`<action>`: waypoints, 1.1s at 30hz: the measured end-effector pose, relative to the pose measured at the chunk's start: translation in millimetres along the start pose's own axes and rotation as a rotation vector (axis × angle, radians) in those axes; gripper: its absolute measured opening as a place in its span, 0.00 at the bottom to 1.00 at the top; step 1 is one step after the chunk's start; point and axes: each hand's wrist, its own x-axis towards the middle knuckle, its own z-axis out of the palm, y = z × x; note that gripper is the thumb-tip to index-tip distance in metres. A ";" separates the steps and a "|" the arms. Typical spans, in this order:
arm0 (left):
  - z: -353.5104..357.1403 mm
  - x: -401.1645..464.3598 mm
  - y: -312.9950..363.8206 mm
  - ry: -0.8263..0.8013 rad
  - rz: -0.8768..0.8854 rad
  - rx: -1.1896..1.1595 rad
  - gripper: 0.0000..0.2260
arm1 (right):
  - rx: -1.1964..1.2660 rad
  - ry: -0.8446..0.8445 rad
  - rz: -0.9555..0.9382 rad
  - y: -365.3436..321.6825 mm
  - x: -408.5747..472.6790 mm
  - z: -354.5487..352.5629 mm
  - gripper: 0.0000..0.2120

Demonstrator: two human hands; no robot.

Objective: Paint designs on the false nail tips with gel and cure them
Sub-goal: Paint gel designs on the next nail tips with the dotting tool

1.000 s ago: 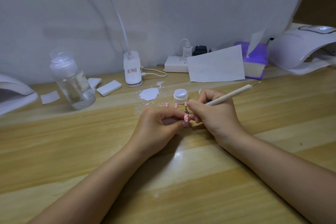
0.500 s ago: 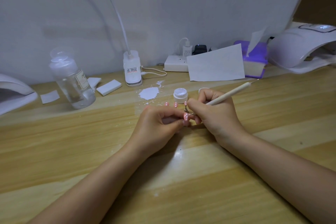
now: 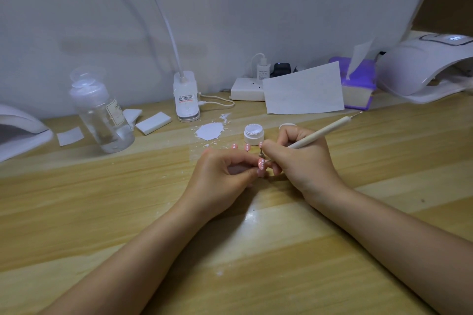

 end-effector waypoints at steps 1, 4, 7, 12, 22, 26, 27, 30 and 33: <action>0.0 0.0 0.0 0.001 0.001 0.000 0.08 | 0.004 0.002 0.002 0.0 0.0 -0.1 0.20; 0.0 0.2 -0.8 0.011 -0.003 0.007 0.08 | 0.008 0.011 0.000 0.0 0.2 -0.2 0.20; -0.2 0.3 -1.9 0.004 -0.015 -0.003 0.09 | 0.003 0.006 -0.001 0.1 0.3 0.0 0.20; 0.4 0.4 -1.8 -0.003 -0.024 -0.047 0.09 | -0.002 0.013 -0.004 -0.3 0.0 -0.3 0.20; 1.4 0.7 -4.8 0.002 -0.065 -0.084 0.08 | -0.005 0.030 -0.020 -1.6 -0.6 -0.9 0.20; 0.7 0.5 -3.0 -0.009 -0.053 -0.078 0.10 | 0.005 0.009 -0.013 -1.5 -1.2 -0.3 0.20; 0.5 0.4 -2.8 -0.007 -0.048 -0.074 0.10 | 0.011 0.005 -0.008 -1.4 -1.1 0.1 0.20; 0.8 0.8 -2.4 -0.003 -0.053 -0.070 0.09 | 0.006 -0.007 -0.007 -0.9 -1.1 0.6 0.20; 0.8 0.8 -2.6 -0.001 -0.045 -0.058 0.10 | 0.001 -0.019 -0.009 -0.6 -1.5 0.4 0.20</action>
